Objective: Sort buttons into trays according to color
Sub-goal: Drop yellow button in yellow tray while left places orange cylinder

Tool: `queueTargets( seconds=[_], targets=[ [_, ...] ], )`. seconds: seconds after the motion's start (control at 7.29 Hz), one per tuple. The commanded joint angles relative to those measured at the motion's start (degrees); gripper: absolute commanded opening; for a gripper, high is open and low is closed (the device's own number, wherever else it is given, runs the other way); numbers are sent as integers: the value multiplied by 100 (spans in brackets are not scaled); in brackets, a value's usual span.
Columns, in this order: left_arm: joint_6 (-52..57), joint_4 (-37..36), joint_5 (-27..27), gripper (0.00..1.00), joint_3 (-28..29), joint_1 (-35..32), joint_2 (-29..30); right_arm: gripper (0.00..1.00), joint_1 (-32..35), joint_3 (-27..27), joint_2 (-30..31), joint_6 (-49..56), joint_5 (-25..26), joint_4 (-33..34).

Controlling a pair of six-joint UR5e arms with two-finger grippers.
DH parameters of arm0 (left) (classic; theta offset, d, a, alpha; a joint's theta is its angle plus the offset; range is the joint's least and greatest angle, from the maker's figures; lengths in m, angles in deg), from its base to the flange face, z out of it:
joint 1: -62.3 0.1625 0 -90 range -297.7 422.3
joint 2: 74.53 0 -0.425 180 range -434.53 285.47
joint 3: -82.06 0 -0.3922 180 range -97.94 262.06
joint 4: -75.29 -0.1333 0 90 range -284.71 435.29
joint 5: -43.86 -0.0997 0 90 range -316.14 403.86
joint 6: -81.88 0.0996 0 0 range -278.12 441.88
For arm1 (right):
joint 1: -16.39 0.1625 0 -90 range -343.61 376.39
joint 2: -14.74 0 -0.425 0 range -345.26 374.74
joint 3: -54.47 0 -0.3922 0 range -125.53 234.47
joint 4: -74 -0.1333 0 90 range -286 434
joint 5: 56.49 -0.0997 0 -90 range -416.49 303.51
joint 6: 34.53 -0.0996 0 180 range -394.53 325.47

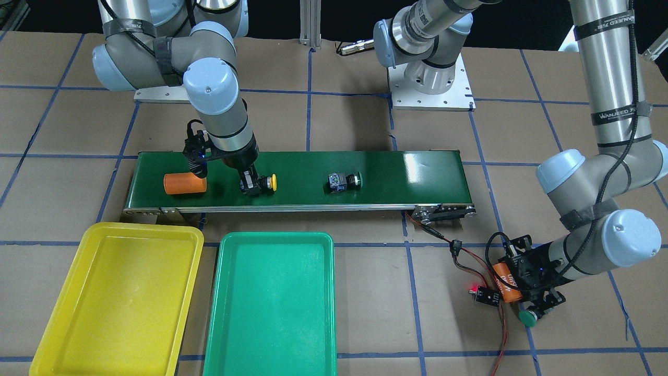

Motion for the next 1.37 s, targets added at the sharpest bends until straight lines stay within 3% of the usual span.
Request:
queueTargets(
  seconds=[0.0,0.14,0.41,0.82,1.1,1.23],
  targets=[
    [15,-70,45,68,-33,13,-5,0,-270,564,-2,231,5,-36],
    [-150,-88,107,1,-85,-4,-118,0,-593,811,-11,676,22,-36],
    [-2952,-27,46,0,-628,-13,-669,0,-1104,1164,-151,1206,22,-1],
    [-5489,289,28,0,-1542,-110,-2049,0,-1991,1287,-756,2761,49,235],
    [-7542,807,107,0,-1947,-765,-2709,0,-2257,1594,-1344,3386,67,394],
    [-8570,782,125,0,-2437,-1204,-2964,0,-2275,1709,-1478,3405,93,421]
  ],
)
